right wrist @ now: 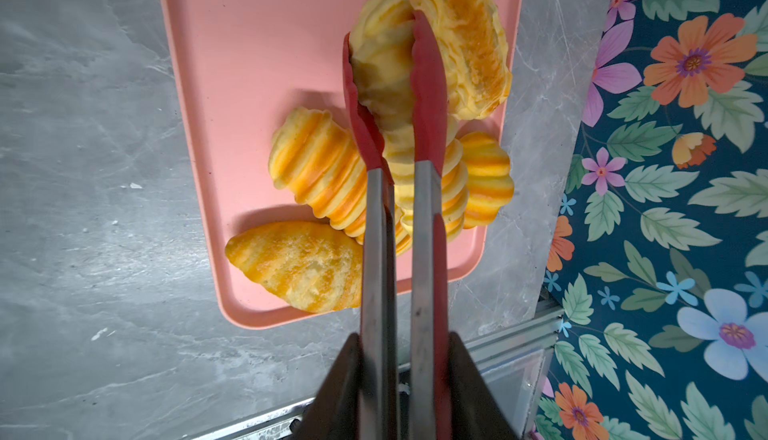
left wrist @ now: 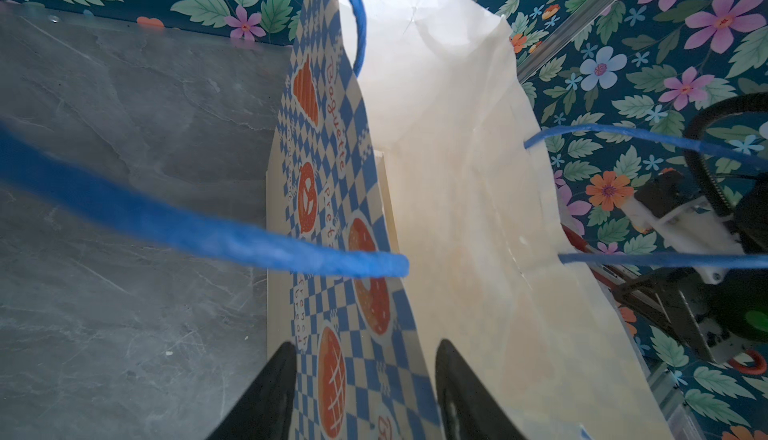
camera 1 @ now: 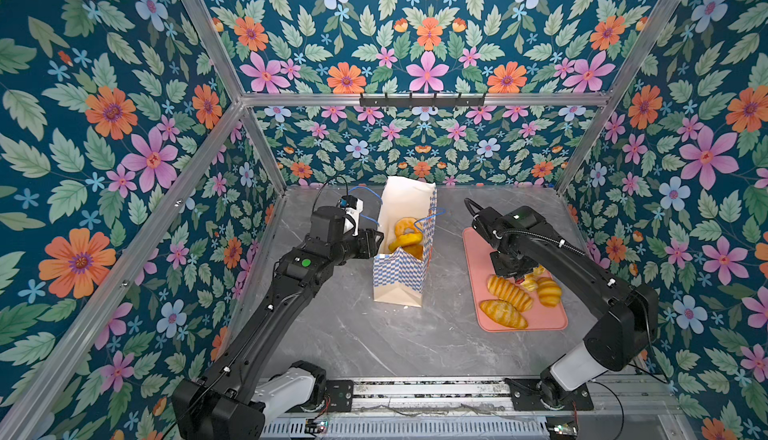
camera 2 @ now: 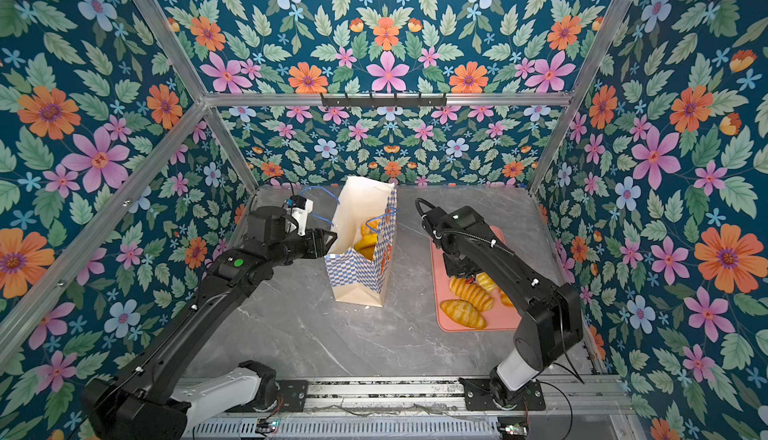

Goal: Place the fake bread into the paper bag
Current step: 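Lower the tongs and close them on the twisted yellow roll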

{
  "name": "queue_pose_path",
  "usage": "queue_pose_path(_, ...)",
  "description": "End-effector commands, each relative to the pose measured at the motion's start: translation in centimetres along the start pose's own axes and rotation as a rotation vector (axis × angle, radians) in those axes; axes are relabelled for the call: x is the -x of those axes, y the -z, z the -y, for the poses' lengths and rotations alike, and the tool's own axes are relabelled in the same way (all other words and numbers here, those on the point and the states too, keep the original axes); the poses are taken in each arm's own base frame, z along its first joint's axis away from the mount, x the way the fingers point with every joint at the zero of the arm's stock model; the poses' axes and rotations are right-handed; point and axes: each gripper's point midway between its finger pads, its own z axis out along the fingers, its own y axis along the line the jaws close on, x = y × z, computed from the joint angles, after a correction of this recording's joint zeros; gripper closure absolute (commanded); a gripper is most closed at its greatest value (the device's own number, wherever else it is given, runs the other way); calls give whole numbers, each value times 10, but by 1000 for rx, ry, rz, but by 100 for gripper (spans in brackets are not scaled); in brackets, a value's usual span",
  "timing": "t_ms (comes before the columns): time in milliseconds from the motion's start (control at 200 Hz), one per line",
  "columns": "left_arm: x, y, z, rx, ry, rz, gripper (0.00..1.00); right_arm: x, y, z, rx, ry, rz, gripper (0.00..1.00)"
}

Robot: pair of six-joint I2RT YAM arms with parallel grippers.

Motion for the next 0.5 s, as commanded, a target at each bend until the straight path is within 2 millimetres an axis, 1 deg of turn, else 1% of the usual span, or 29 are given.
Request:
queue_pose_path(0,4,3,3,-10,3,4,47,-1,8,4,15,-26,21,68)
queue_pose_path(160,10,6,8,-25,9,14,47,2,20,2,69,-52,68,69)
queue_pose_path(320,13,5,14,-49,22,13,47,3,29,4,104,-76,113,70)
queue_pose_path(495,16,5,16,-57,40,15,52,5,37,6,151,-108,165,71)
